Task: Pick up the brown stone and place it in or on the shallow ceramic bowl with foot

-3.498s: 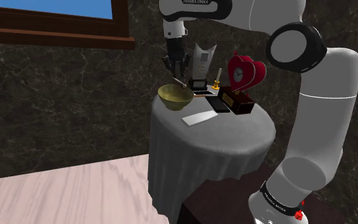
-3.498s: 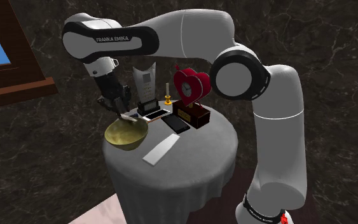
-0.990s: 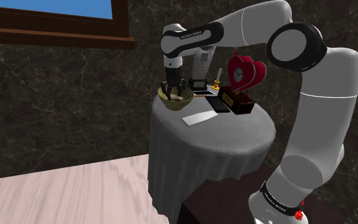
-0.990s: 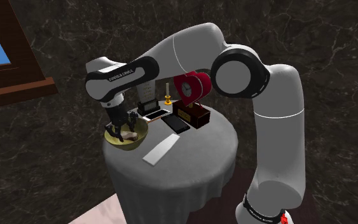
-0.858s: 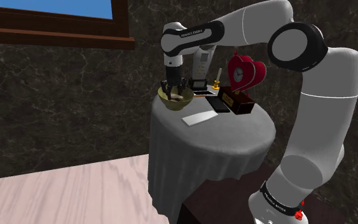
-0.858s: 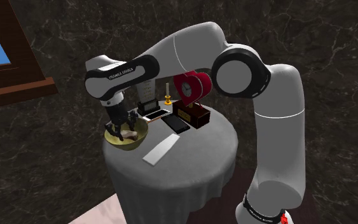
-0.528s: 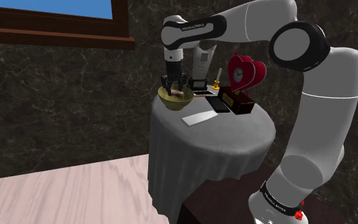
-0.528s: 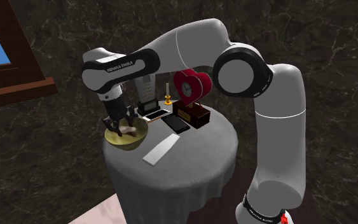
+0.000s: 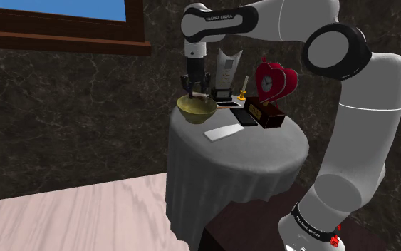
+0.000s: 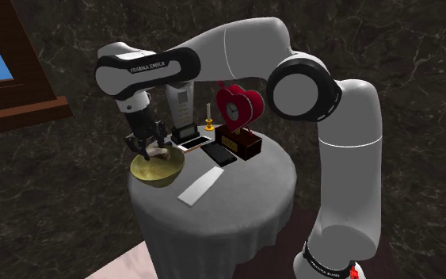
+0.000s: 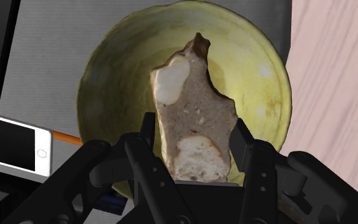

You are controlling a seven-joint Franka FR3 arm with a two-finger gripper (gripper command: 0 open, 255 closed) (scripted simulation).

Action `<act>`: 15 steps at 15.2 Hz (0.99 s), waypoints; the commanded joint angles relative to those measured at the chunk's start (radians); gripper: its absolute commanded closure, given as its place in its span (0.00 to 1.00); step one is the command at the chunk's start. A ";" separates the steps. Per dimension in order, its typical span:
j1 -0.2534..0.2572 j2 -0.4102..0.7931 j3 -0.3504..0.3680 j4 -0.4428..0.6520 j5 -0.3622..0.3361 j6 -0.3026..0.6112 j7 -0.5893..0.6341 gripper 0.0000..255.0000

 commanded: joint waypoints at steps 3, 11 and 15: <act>0.001 -0.001 0.000 0.052 0.000 -0.053 -0.001 1.00; 0.001 0.019 -0.002 0.192 -0.004 -0.173 -0.010 1.00; -0.002 0.008 -0.002 0.121 -0.002 -0.114 -0.010 1.00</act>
